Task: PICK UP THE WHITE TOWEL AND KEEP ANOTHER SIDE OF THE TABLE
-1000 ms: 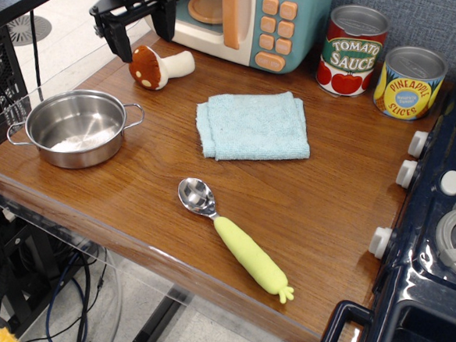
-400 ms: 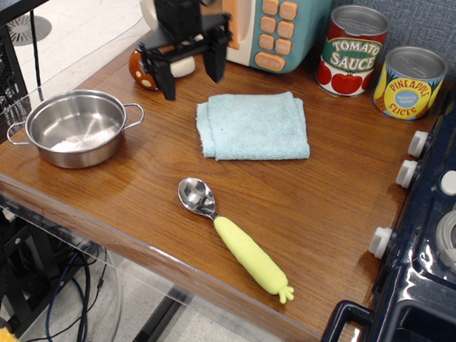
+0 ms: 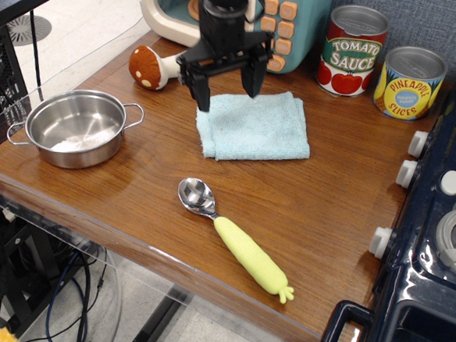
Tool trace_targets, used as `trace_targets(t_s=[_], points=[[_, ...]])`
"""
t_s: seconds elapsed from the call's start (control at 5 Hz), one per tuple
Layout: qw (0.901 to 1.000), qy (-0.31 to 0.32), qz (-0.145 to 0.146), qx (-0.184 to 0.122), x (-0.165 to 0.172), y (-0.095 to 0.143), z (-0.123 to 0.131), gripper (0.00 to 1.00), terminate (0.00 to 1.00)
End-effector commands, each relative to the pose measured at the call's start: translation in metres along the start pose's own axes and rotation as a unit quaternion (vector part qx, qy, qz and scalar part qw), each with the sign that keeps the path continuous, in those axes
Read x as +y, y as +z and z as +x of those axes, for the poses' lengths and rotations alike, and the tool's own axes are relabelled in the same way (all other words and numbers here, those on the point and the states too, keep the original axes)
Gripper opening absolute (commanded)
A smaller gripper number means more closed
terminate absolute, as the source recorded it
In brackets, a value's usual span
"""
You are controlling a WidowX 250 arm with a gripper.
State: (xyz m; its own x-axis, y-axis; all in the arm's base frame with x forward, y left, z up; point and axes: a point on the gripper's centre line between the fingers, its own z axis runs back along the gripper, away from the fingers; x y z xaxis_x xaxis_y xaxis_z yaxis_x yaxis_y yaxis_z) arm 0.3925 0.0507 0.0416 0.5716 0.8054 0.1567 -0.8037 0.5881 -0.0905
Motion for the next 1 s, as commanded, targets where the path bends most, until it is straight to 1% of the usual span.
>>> trace_targets(t_s=[0.0, 0.2, 0.4, 0.6, 0.8], points=[[0.9994, -0.024, -0.020, 0.012, -0.018, -0.006, -0.004, 1.00, 0.00], [0.9993, -0.027, -0.018, 0.016, -0.016, -0.012, -0.005, 1.00, 0.00], [0.9987, -0.027, -0.028, 0.033, -0.013, -0.020, -0.013, 1.00, 0.00], [0.9982, -0.040, -0.024, 0.038, -0.011, -0.023, -0.025, 1.00, 0.00], [0.9974, -0.056, -0.025, 0.038, -0.011, -0.022, -0.045, 1.00, 0.00]])
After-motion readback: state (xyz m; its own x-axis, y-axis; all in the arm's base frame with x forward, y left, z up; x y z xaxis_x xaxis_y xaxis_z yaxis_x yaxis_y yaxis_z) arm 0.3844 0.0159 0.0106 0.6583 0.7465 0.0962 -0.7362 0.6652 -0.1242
